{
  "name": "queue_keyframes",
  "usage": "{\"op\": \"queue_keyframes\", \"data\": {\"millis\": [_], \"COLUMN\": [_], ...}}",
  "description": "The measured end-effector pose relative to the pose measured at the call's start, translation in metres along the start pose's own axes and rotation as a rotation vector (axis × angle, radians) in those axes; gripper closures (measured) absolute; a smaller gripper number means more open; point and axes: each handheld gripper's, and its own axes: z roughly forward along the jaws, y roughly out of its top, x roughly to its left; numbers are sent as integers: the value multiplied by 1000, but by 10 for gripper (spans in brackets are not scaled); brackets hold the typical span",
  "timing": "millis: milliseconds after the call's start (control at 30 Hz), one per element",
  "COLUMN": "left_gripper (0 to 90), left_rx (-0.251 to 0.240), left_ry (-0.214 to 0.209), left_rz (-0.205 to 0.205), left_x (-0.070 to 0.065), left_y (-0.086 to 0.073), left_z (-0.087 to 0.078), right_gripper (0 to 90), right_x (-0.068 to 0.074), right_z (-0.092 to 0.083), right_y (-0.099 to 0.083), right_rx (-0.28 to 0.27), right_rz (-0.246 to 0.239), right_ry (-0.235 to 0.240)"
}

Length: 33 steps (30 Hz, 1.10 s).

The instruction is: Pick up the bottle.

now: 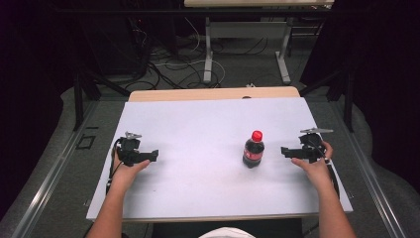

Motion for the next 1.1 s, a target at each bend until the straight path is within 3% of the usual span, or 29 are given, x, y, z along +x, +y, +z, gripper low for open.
{"op": "queue_keyframes", "data": {"millis": [67, 100, 167, 300, 500, 600, 733, 867, 1100], "left_gripper": [5, 5, 7, 9, 21, 21, 21, 22, 22], "left_rx": [-41, -41, -57, -73, -112, -111, -151, -161, -141], "left_ry": [-59, -59, -97, -142, -251, -302, -358, -427, -487], "left_rz": [12, 12, 20, 67, 196, 257, 297, 307, 359], "left_x": [-11, -11, -20, -42, -83, -107, -136, -162, -205], "left_y": [4, 4, 9, 18, 28, 33, 41, 51, 70], "left_z": [-16, -16, -24, -37, -50, -50, -45, -36, -17], "right_gripper": [0, 0, 0, 0, 0, 0, 0, 0, 0], "right_x": [5, 6, 8, 13, 21, 27, 29, 30, 29], "right_z": [-16, -21, -25, -31, -41, -44, -45, -43, -44], "right_y": [4, 5, 5, 5, 10, 12, 13, 12, 12], "right_rx": [-35, -43, -48, -38, -57, -67, -74, -74, -80], "right_rz": [-10, -20, -28, -24, -66, -81, -106, -96, -83], "right_ry": [12, 18, 21, 5, 11, 16, 5, 22, 25]}}
